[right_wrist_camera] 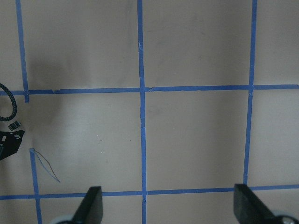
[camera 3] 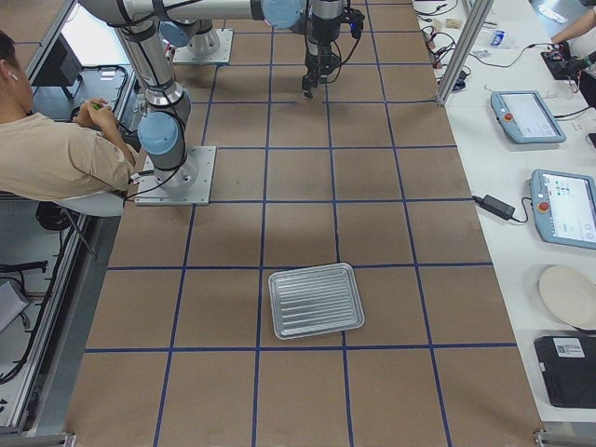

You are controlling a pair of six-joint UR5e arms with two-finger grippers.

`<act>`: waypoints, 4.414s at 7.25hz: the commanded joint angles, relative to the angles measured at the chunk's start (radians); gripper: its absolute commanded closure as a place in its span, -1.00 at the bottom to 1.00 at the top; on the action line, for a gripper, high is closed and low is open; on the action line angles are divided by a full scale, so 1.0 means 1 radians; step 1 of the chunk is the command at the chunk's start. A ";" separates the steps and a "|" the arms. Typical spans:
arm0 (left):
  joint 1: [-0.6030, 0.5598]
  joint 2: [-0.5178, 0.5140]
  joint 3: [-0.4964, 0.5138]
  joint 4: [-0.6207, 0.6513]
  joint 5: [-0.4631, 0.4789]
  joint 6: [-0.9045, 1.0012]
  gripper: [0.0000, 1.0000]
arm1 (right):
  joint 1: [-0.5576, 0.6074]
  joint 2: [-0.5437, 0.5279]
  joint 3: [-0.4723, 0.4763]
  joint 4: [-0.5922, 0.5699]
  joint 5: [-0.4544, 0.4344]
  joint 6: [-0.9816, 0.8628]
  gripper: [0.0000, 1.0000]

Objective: Place bearing gear from tray to pile

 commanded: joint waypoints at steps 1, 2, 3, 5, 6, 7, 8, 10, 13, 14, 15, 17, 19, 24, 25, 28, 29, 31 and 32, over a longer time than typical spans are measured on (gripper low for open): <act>-0.003 -0.006 0.000 0.001 -0.001 0.002 -0.35 | 0.000 -0.001 0.001 0.003 0.000 0.000 -1.00; -0.003 -0.006 0.000 0.001 -0.001 0.002 -0.20 | 0.000 -0.002 0.001 0.001 -0.002 0.002 -1.00; -0.003 -0.006 0.002 0.001 -0.001 0.002 -0.19 | 0.000 0.000 0.001 0.001 -0.002 0.002 -1.00; -0.003 -0.006 0.003 0.001 -0.001 0.002 -0.19 | 0.000 0.000 0.001 0.003 -0.002 0.002 -1.00; -0.003 -0.006 0.003 0.001 -0.001 0.002 -0.19 | 0.002 -0.001 0.001 0.012 0.000 0.002 -1.00; -0.003 -0.007 0.002 0.001 -0.001 0.002 -0.19 | 0.000 -0.002 0.001 0.013 0.000 0.002 -1.00; -0.003 -0.010 0.003 0.003 -0.001 0.008 -0.19 | 0.000 0.000 0.001 0.012 0.000 0.002 -1.00; -0.009 -0.024 0.002 0.030 -0.002 0.013 0.24 | 0.000 -0.001 0.001 0.012 0.000 0.002 -1.00; -0.006 -0.023 0.013 0.032 -0.002 0.017 1.00 | 0.000 0.000 0.001 0.007 0.000 0.002 -1.00; 0.006 0.003 0.034 0.017 -0.002 0.034 1.00 | 0.000 0.000 0.001 0.007 0.000 0.002 -1.00; 0.044 0.014 0.086 -0.052 0.004 0.054 1.00 | 0.000 0.000 0.001 0.009 0.000 0.002 -1.00; 0.194 0.036 0.297 -0.387 0.024 0.200 1.00 | 0.000 0.000 0.001 0.012 0.002 -0.003 -1.00; 0.431 0.036 0.408 -0.544 0.071 0.293 1.00 | -0.008 -0.001 0.001 -0.002 0.020 -0.040 -1.00; 0.901 0.010 0.318 -0.548 0.172 0.602 1.00 | 0.000 -0.011 -0.019 -0.002 0.020 -0.096 -1.00; 0.926 0.016 0.281 -0.537 0.194 0.605 1.00 | 0.003 -0.015 -0.017 -0.003 0.021 -0.095 -1.00; 0.929 -0.007 0.148 -0.389 0.205 0.606 1.00 | -0.005 -0.014 -0.033 -0.002 0.105 -0.083 -1.00; 0.929 -0.006 0.091 -0.329 0.206 0.605 1.00 | 0.001 -0.015 -0.031 0.003 0.118 -0.083 -1.00; 0.939 0.013 0.065 -0.330 0.209 0.606 1.00 | 0.000 -0.017 -0.028 -0.002 0.092 -0.078 -1.00; 0.972 0.007 0.065 -0.327 0.209 0.608 1.00 | 0.002 -0.029 -0.019 -0.002 0.001 -0.078 -1.00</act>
